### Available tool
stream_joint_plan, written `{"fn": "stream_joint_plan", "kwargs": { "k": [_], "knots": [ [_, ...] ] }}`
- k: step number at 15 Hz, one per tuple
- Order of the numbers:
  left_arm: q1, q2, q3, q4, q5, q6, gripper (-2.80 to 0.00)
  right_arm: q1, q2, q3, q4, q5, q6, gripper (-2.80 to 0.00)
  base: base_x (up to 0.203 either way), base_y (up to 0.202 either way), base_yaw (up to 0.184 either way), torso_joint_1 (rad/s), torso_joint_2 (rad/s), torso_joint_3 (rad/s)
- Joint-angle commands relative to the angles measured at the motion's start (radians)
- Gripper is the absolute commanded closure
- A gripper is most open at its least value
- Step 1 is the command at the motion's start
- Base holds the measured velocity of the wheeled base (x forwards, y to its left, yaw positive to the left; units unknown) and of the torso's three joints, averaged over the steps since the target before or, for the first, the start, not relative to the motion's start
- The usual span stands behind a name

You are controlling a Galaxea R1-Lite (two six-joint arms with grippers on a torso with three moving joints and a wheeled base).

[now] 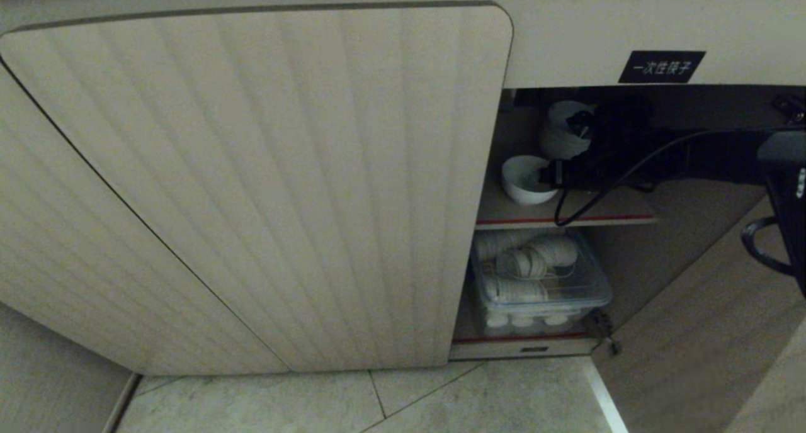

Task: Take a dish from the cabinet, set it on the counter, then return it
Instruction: Take the bowl from the cabinet

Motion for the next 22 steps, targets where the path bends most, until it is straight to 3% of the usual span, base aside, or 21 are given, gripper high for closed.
{"fn": "stream_joint_plan", "kwargs": {
  "k": [1,22],
  "knots": [
    [0.0,0.0,0.0,0.0,0.0,0.0,0.0,0.001,0.002,0.0,0.002,0.002,-0.001,-2.8,0.0,0.0,0.0,0.0,0.0,0.0],
    [0.0,0.0,0.0,0.0,0.0,0.0,0.0,0.006,0.009,-0.002,-0.013,0.002,-0.001,-2.8,0.0,0.0,0.0,0.0,0.0,0.0]
  ]
}}
